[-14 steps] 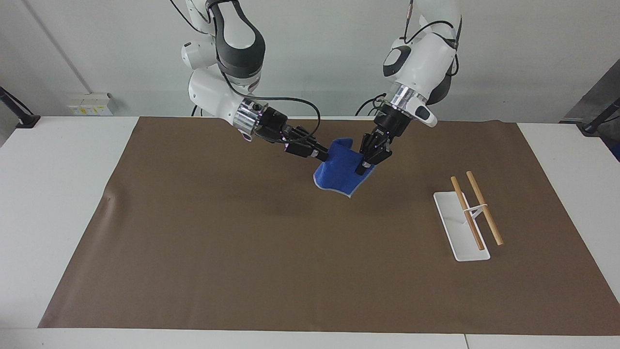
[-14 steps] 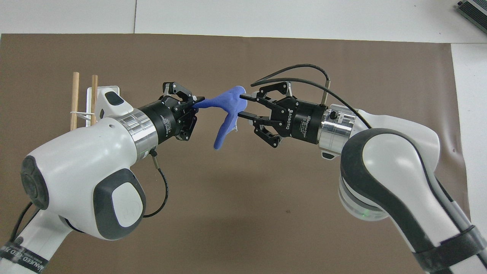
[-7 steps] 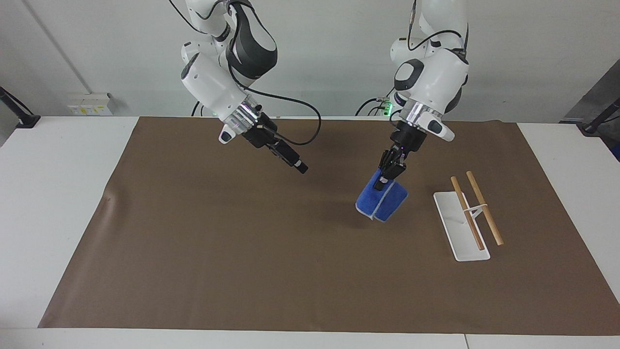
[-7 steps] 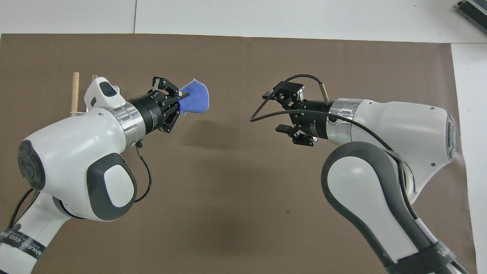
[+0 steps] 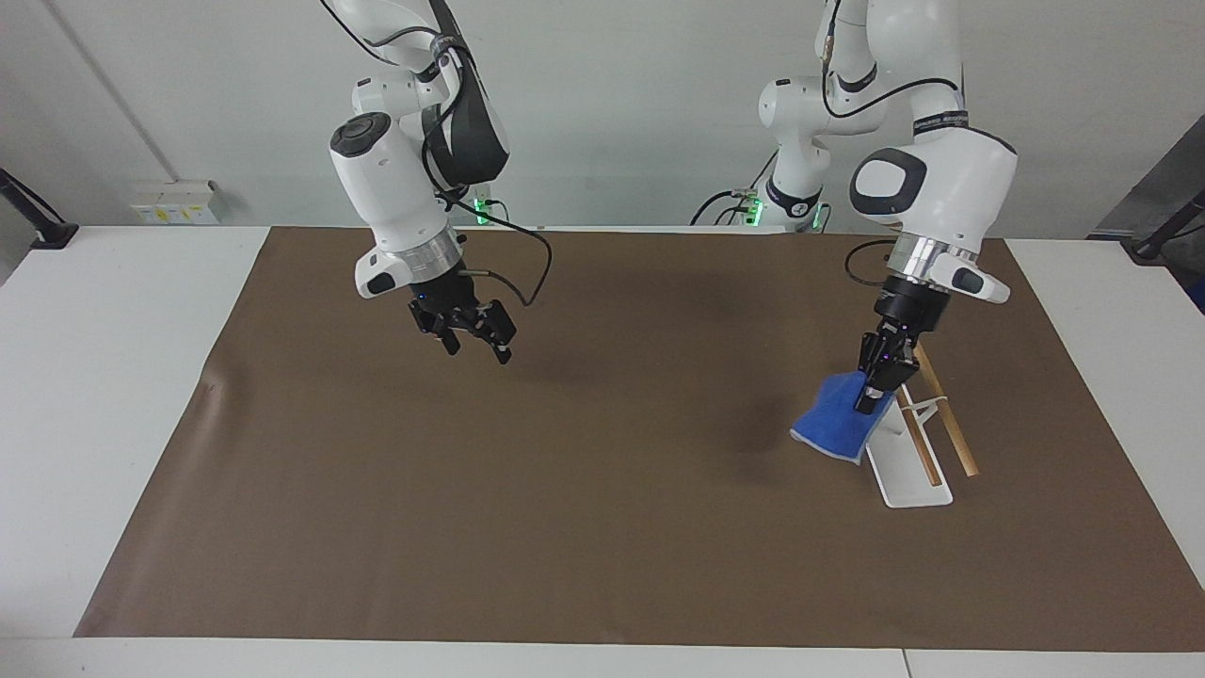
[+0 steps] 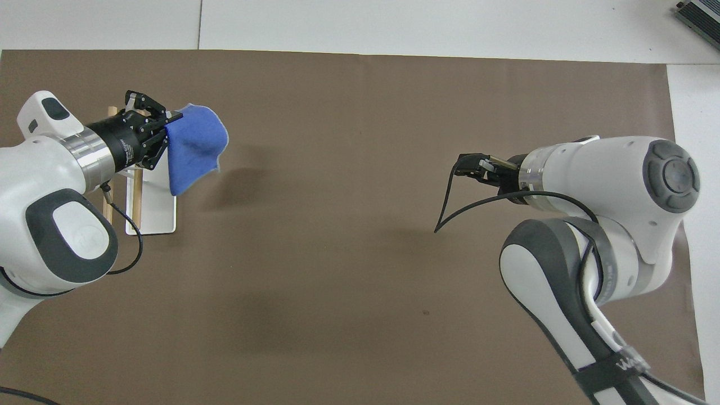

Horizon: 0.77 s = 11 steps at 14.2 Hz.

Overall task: Right arm passes towel to left arm to hang
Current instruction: 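Carry the towel with the left gripper and drape it over the sticks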

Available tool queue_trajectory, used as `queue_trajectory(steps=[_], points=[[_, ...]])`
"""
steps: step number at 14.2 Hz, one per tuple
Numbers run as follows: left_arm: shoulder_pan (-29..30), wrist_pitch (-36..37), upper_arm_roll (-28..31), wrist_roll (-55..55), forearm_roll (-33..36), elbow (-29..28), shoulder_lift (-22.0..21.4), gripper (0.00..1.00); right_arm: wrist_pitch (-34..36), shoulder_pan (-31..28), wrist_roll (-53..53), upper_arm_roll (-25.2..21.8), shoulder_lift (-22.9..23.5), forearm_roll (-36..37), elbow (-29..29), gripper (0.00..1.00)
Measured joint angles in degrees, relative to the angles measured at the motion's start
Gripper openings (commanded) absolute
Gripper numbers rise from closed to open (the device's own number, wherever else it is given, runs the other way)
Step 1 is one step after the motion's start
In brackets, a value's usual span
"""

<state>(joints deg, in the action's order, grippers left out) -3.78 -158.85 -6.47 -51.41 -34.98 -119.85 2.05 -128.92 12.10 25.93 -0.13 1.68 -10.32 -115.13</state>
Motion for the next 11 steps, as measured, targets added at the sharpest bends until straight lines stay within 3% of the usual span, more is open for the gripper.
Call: queue_trajectory(steps=[4,11], points=[[4.44,-0.06,0.00,8.47,-0.01,-0.02,1.15,0.00,11.42,-3.98,-6.91,-0.16,-1.82,7.28,4.21,1.00],[9.77,-0.18,0.07,15.45,0.00,0.05,1.68,0.00,31.01,-9.37,-15.85,-0.41,-4.86,7.59,16.57,1.00]])
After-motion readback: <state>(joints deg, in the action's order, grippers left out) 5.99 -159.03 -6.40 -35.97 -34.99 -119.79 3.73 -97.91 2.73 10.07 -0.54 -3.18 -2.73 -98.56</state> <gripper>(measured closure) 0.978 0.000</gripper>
